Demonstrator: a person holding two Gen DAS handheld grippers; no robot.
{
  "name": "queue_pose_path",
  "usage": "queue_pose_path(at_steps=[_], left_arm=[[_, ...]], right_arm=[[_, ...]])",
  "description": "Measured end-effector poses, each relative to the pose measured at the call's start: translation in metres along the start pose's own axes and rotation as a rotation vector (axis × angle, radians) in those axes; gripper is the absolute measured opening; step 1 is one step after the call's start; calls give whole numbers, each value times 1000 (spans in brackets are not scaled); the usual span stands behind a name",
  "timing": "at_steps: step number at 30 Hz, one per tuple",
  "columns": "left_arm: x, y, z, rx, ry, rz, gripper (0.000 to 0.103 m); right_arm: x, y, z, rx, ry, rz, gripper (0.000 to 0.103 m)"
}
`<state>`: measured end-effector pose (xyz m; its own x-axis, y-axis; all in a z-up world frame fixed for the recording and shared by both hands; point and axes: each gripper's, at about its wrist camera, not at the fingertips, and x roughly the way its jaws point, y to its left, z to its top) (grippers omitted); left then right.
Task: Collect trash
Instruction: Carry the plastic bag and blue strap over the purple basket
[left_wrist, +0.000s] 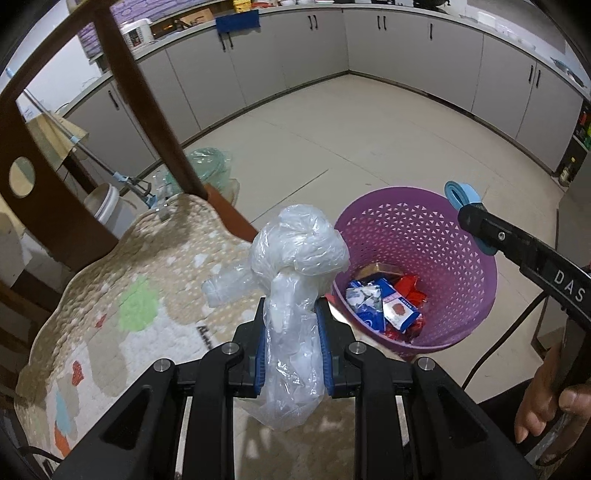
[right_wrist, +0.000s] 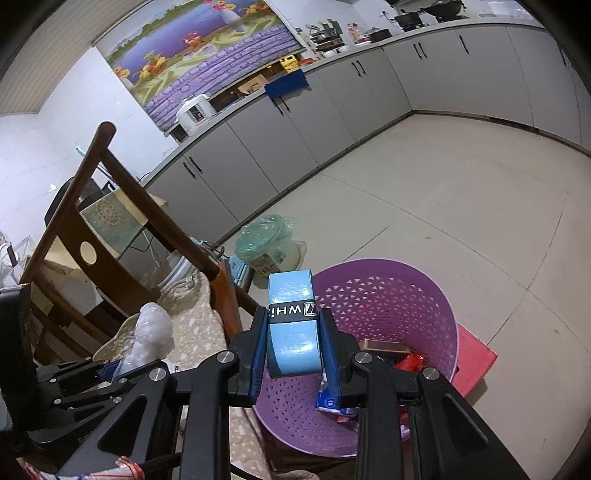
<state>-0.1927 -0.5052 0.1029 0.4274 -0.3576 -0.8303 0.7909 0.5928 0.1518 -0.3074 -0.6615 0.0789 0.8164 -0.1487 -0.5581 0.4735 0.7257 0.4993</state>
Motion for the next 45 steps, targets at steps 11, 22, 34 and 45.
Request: queue_pose_path(at_steps=[11,22,34,45], left_arm=[[28,-15,13,26,28,-25,22],[51,-26,27,36,45,-70,22],[61,-31,32,48,48,-85,22],[65,-36,34,57,46,-96,22]], right_arm=[[10,-17,1,45,19,-9,29],[16,-29,0,79,25,-35,29],[21,-33,0,99,31,-45,29],[23,-40,-3,126,38,-62,30]])
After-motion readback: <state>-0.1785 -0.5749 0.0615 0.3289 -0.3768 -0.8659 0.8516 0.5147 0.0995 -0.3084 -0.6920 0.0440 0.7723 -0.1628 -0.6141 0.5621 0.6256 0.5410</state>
